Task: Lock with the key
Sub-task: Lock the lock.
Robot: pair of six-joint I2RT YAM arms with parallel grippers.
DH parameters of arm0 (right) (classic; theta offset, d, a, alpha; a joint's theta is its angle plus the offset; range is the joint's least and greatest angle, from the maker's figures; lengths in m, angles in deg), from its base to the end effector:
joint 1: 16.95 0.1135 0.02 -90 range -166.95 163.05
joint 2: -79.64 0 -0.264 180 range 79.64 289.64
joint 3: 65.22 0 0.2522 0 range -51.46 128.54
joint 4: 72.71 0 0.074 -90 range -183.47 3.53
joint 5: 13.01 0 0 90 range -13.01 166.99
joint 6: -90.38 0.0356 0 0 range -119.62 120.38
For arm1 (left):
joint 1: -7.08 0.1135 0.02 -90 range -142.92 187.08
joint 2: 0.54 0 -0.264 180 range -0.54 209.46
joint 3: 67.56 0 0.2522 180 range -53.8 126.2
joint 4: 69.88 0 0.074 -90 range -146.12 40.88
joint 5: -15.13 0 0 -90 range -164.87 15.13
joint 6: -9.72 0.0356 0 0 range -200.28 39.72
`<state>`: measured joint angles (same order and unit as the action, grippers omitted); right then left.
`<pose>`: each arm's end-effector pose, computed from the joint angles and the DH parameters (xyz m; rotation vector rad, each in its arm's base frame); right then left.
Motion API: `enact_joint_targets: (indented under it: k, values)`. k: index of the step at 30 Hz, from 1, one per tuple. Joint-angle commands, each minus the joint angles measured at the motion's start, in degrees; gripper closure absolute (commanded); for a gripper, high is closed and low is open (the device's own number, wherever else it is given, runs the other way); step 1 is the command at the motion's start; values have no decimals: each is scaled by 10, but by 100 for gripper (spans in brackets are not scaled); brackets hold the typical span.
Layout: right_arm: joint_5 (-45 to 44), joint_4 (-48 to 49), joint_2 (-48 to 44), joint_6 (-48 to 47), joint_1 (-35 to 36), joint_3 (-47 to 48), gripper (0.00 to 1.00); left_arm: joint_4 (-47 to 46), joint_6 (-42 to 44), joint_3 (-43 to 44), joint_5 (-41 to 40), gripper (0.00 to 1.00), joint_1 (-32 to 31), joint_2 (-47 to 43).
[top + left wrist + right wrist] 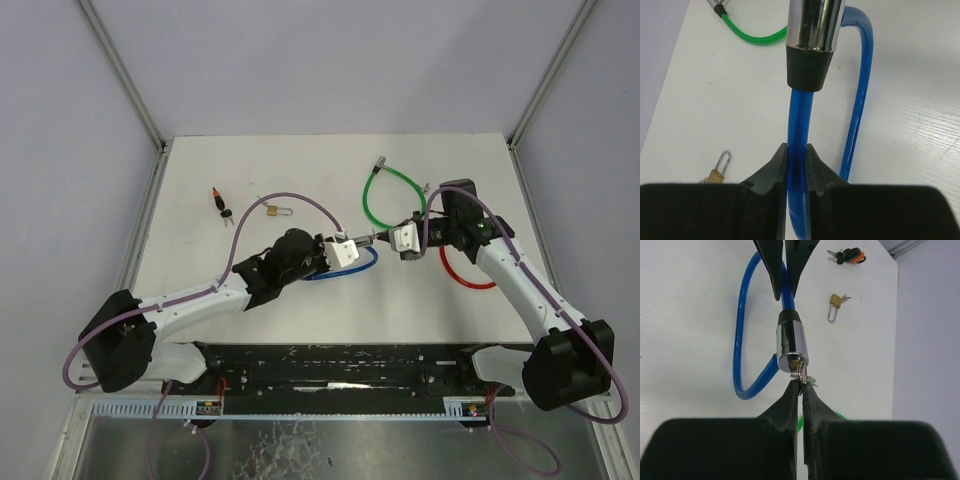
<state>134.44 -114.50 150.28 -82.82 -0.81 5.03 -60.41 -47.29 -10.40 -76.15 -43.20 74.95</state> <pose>0.2354 0.0994 0.2983 -1.7532 0.8807 0.4041 0.1861 -0.2227 0.2387 1.3581 1.5487 -0.1640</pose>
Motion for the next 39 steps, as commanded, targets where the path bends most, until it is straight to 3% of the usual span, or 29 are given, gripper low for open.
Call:
enact_joint_targets:
  k: [1,5,14,19,23,30,39]
  values:
    - [-33,-17,8,-90,10,5,92,2,-11,14,22,100,1,7]
    - [-48,-16,-8,-45,6,2,81,1,-12,12,23,100,4,5]
    - [11,-77,-26,-18,-56,25,67,2,-11,11,27,100,6,6]
    - [51,-113,-22,6,-64,59,49,5,-13,14,29,100,6,6]
    - [76,-132,-7,9,-60,92,40,7,-13,16,32,100,6,8]
    - [34,-150,28,12,-23,130,43,12,-13,19,34,100,6,9]
    - [1,-164,57,6,-11,146,54,13,-11,19,34,100,6,10]
